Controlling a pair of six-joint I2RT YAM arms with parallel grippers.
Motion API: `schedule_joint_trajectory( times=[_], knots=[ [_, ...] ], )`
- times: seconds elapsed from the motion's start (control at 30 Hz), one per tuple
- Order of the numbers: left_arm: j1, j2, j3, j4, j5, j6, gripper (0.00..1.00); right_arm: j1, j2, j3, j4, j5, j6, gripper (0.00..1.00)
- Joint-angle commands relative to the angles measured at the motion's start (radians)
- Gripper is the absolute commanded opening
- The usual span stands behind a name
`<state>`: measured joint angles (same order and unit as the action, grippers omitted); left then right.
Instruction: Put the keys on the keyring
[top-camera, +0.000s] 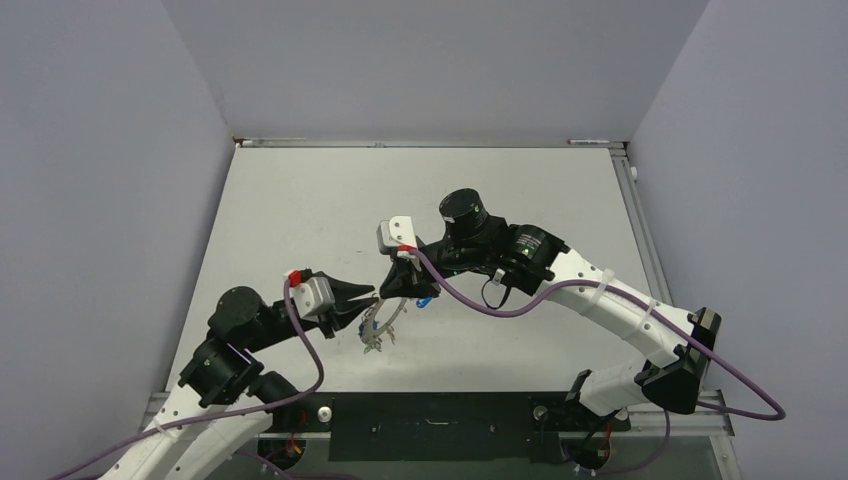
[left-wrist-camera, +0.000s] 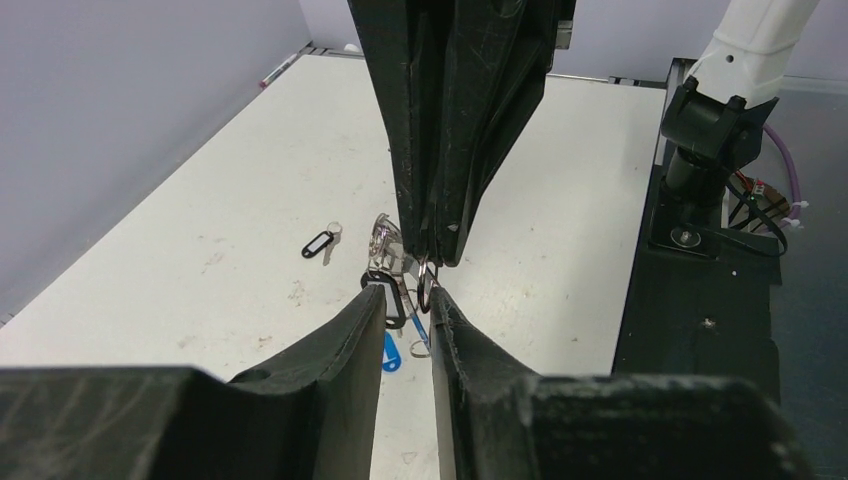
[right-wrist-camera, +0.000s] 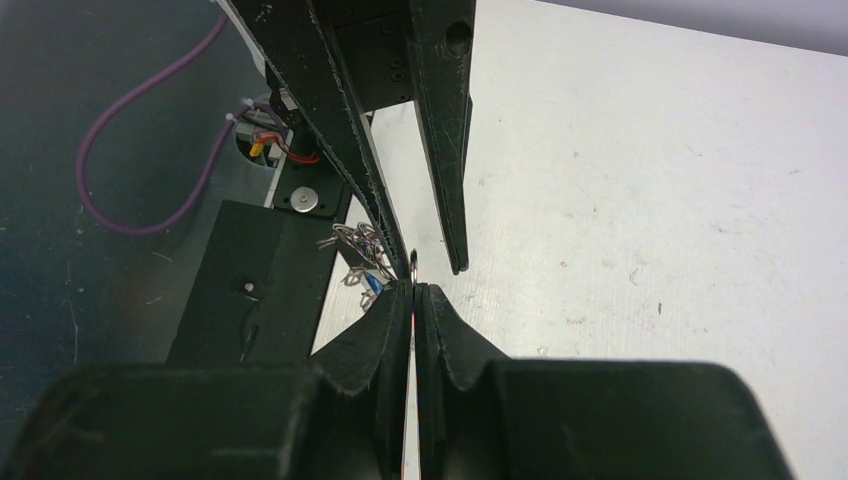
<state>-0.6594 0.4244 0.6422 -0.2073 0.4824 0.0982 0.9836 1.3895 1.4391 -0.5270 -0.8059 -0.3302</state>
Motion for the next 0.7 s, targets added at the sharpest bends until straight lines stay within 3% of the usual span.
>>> schedule_joint_trajectory(
  times=[0.0,0.47,0.67],
  knots=[
    [-0.002,0.021,0.041,0.016,0.022,0.015,0.19,0.011,-0.016,0.029,0.05,-0.013,-0.015,0.05],
    [-0.002,0.064,0.045,0.048,0.035,0.021,0.08,0.036,0.015,0.062,-0.012,-0.001,-0.044,0.05],
    [-0.001,0.076,0.061,0.006,0.032,0.047,0.11,0.046,0.028,0.076,-0.033,0.018,-0.05,0.05]
  ],
)
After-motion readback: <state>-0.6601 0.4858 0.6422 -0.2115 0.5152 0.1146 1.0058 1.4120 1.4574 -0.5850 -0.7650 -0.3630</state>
